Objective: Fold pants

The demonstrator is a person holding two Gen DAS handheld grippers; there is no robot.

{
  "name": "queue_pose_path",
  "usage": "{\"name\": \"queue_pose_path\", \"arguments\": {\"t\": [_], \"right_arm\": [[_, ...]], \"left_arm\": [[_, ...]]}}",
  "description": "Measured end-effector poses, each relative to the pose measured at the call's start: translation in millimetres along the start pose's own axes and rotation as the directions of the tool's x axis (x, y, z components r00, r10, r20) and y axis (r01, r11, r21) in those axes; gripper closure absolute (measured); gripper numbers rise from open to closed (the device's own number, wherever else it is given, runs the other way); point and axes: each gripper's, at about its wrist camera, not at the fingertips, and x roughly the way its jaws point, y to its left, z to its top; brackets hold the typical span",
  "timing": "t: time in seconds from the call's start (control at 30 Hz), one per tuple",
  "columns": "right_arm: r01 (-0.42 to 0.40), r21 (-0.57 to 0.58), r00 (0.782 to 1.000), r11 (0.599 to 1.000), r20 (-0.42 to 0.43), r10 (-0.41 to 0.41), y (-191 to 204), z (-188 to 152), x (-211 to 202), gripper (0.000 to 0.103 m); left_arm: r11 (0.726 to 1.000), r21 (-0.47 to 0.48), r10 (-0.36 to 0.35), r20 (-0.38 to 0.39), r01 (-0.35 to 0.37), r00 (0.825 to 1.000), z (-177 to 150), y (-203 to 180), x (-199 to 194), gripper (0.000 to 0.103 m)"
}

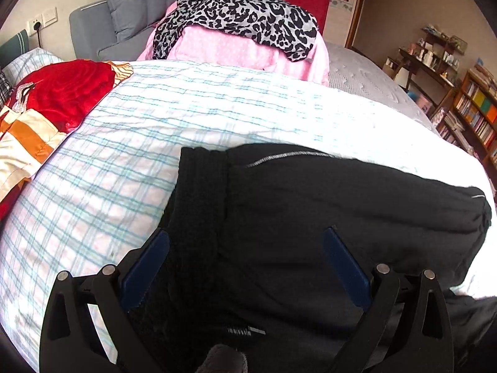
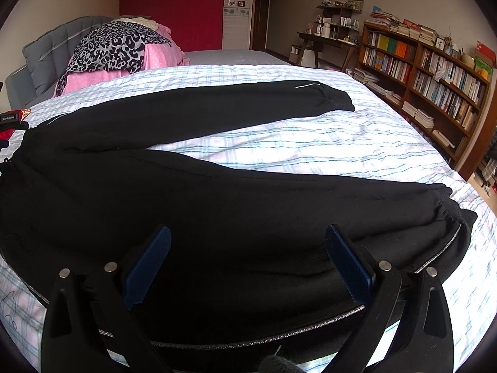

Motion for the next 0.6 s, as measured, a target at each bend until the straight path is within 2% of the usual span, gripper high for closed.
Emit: {"name": "queue_pose_path", "arguments": {"t": [0.2,0.37,0.6], "right_arm": [[-0.020,0.008,0.999,1.000,-0.034,0.020,-0.3,-1.0,9.8,0.003],[-0.031,0.018,0.998,0.999,-0.056,0.032,-2.7,-3.3,15.5,0.003],[-0.055,0.044,0.993,0.998,-0.099,0.059,-8.6,-4.3,25.0,0.003]], "left_arm": [[1.000,-0.007,-0.027,-0.003,0.027,1.000,36.7,13.6,36.0,0.005],[0.999,0.012,-0.047,-0.045,0.047,0.998,57.8,16.6,65.1,0.013],[0.991,0.135,-0.008,-0.114,0.023,0.993,63.4,1.3,93.2,0.014]]}}
